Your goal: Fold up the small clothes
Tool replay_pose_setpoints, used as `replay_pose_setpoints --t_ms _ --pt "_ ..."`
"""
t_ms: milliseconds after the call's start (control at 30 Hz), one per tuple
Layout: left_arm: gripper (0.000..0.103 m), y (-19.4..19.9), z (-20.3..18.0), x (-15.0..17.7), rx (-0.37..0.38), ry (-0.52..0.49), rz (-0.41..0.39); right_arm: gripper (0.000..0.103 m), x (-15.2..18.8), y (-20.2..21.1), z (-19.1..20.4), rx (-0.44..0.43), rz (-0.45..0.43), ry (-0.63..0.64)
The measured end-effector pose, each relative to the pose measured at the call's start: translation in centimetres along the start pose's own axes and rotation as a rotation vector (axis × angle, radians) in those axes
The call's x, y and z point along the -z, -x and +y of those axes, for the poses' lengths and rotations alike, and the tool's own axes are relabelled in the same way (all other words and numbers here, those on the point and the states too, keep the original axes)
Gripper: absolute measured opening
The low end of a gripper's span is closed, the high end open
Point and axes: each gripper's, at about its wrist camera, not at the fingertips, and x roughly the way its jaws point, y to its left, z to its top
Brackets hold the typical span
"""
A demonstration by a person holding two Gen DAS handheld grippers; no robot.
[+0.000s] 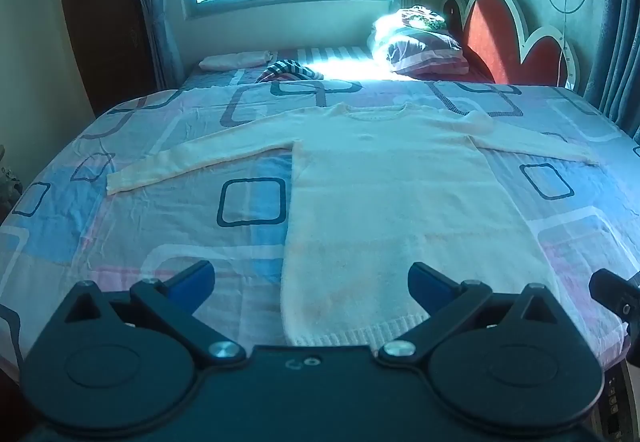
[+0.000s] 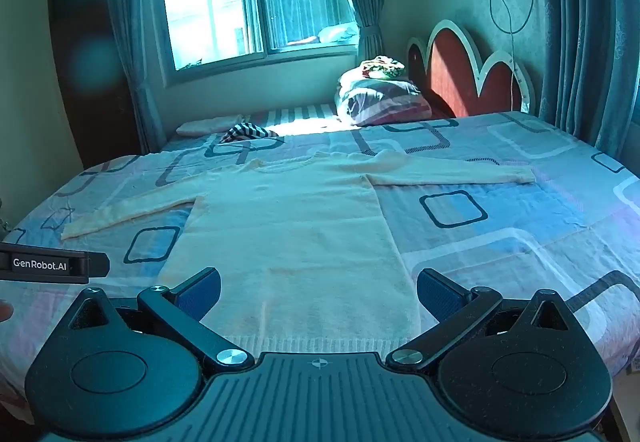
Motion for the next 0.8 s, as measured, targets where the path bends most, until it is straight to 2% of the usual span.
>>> replay_pose_setpoints --t_ms 200,800 --pt "0.102 -0.3 -0.1 0.1 -0.001 0.002 0.009 0.103 -0.7 -0.6 0.4 0.008 0.005 0.003" --pt "0.102 -0.6 -0.1 0.3 -0.001 0.001 0.017 0.103 0.0 -1.1 0.0 -0.005 0.002 0.011"
